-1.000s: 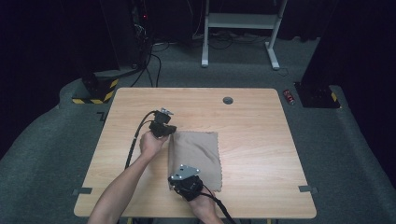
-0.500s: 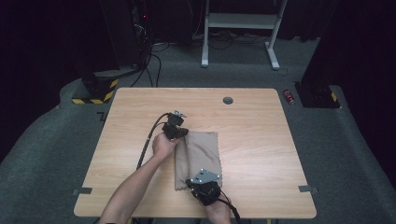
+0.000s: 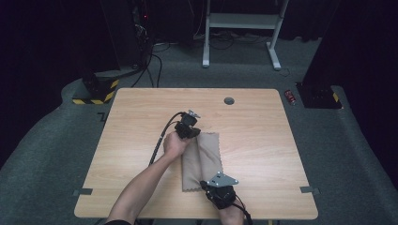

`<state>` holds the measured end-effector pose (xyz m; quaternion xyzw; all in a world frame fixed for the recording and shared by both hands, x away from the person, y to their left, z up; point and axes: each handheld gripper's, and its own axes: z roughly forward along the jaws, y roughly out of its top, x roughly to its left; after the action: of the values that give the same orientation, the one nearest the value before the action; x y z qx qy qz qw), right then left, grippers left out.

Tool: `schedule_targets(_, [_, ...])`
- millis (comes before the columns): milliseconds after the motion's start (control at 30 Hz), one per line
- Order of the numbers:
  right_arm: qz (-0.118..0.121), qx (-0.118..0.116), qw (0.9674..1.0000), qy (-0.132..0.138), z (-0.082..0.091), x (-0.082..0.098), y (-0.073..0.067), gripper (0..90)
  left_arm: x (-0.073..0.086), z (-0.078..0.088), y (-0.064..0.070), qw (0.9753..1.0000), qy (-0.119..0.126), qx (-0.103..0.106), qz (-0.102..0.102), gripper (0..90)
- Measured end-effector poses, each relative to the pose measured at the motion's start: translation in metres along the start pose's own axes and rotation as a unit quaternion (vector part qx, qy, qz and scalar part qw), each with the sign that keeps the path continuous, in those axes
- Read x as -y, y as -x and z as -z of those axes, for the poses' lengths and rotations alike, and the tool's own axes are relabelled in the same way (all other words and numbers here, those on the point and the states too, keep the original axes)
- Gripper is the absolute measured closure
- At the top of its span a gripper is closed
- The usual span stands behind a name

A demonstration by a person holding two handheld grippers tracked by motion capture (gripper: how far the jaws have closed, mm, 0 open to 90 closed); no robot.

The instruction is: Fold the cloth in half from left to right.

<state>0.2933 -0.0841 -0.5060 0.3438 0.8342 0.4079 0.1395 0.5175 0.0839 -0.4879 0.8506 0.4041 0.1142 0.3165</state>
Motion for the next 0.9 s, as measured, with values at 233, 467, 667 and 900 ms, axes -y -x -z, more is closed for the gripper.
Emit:
schedule_targets(233, [-0.014,0.012,0.9998,0.001,0.010,0.009,0.009,89.8,-0.009,-0.007,0.010,0.9999,-0.004,0.005,-0.011,89.4])
schedule_targets(467, [-0.018,0.024,0.9996,0.001,0.016,0.015,0.014,89.7,-0.020,-0.010,0.022,0.9996,0.001,0.010,-0.025,89.3])
schedule_targets(667, [-0.024,0.034,0.9991,0.002,0.024,0.022,0.020,89.7,-0.025,-0.016,0.031,0.9993,-0.001,0.016,-0.033,89.4])
schedule_targets(900, [-0.035,0.046,0.9983,0.003,0.032,0.028,0.026,89.6,-0.030,-0.021,0.037,0.9989,-0.003,0.018,-0.043,89.3])
